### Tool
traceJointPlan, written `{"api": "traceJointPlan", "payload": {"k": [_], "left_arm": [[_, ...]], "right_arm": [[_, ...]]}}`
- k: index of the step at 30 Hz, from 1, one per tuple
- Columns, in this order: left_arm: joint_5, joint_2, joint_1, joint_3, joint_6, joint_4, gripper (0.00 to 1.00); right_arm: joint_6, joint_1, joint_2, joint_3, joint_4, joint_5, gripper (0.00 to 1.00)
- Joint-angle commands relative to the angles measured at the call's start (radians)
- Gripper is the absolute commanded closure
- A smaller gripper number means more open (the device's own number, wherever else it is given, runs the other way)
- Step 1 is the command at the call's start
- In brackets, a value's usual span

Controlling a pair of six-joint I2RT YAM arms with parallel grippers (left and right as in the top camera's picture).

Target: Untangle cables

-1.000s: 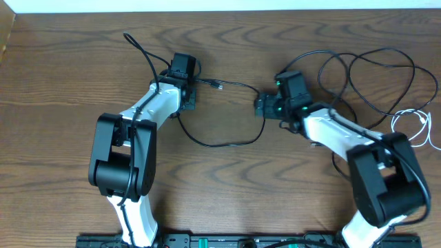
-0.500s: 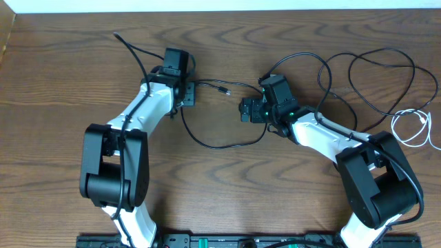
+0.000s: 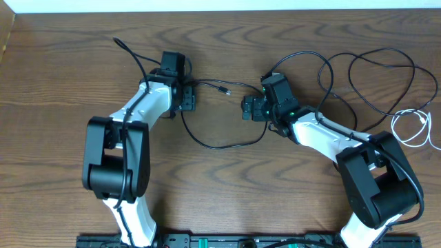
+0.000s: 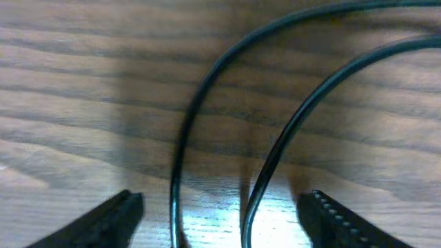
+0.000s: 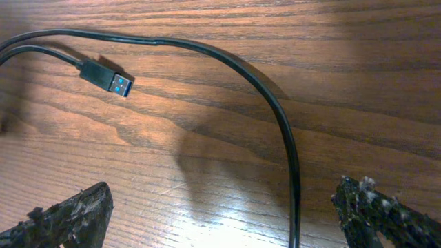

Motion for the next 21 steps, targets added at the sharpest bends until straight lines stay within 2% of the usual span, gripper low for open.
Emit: {"api": "traceJointPlan", "payload": {"k": [1,3,8,11,12,14,16,18,19,21], "left_arm": [[0.018,0.039,0.001,-0.016,-0.002,-0.005,0.2],[0.018,0.052,0.001,-0.016,-0.002,-0.005,0.21],[0.101,0.087,-0.003,-0.016,-0.002,-0.021,0.52],[0.189,0.098,-0.004,-0.016,-0.009,-0.053,0.59],[0.21,0.1,-0.004,-0.016,-0.032,-0.068,0.59],[0.223,0.1,-0.004,-0.016,-0.143,-0.12,0.69],[0.223,0.1,-0.004,-0.016,-0.261,-0.174,0.69],[0.223,0.1,-0.006,-0.016,-0.345,-0.224,0.77],[0.223,0.1,-0.009,-0.016,-0.376,-0.248,0.85],[0.224,0.1,-0.02,-0.016,-0.412,-0.283,0.89]], "right_arm": [[-0.008,0.011,0.008,0.002,-0.001,0.016,0.01],[-0.008,0.011,0.008,0.002,-0.001,0.016,0.01],[-0.008,0.011,0.008,0.002,0.005,0.015,0.01],[-0.008,0.011,0.008,0.002,0.005,0.015,0.01],[-0.008,0.011,0.008,0.002,0.005,0.015,0.01],[-0.008,0.011,0.008,0.002,0.005,0.015,0.01],[-0.008,0.011,0.008,0.002,0.008,0.015,0.01],[-0.008,0.011,0.008,0.002,0.01,0.015,0.01],[-0.008,0.011,0.008,0.002,0.01,0.015,0.01],[-0.008,0.011,0.008,0.002,0.011,0.015,0.01]]}}
